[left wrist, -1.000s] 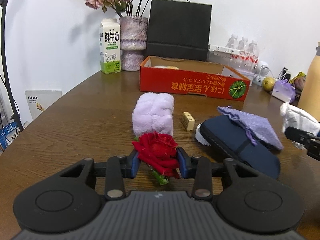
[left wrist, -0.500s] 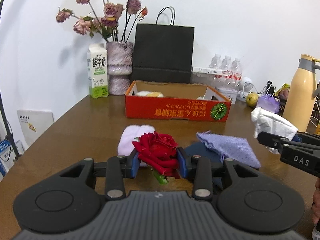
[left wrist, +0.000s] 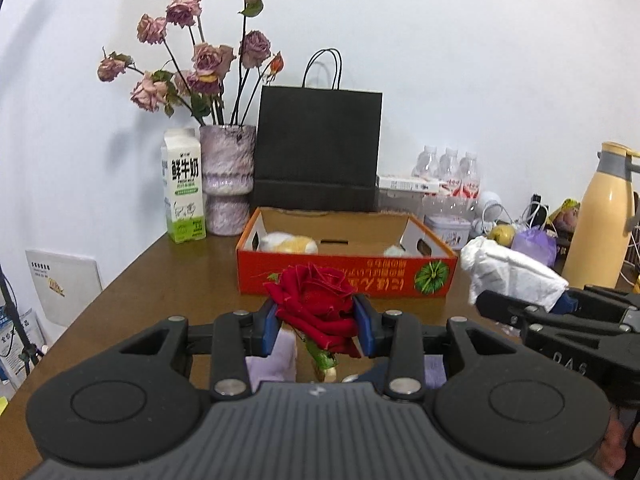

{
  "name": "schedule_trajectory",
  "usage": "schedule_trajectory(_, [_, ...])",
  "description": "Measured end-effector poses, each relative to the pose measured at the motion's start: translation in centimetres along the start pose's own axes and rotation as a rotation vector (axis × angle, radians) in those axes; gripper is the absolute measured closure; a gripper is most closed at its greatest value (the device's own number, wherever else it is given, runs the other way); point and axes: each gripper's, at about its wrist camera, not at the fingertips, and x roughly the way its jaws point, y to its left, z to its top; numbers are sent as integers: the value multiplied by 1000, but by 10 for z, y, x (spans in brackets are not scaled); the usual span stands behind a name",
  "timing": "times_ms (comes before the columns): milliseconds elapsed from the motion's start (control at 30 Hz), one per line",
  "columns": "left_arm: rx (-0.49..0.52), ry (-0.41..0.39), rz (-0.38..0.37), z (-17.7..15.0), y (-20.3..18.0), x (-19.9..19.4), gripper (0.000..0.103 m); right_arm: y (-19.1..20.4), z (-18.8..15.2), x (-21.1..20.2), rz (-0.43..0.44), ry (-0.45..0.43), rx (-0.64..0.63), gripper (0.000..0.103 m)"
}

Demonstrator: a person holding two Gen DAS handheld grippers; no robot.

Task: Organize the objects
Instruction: 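Carry the red rose and white cloth toward the red box with both grippers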

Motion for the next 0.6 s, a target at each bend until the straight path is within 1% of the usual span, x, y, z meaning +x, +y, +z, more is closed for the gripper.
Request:
schedule_trajectory(200, [-5,-15,-2,16,-3,20,64,-1,14,20,11,1,-6,68])
schedule_trajectory(600, [-34,-11,-3,40,-4,66,64,-13,30,65,13,39,-19,68])
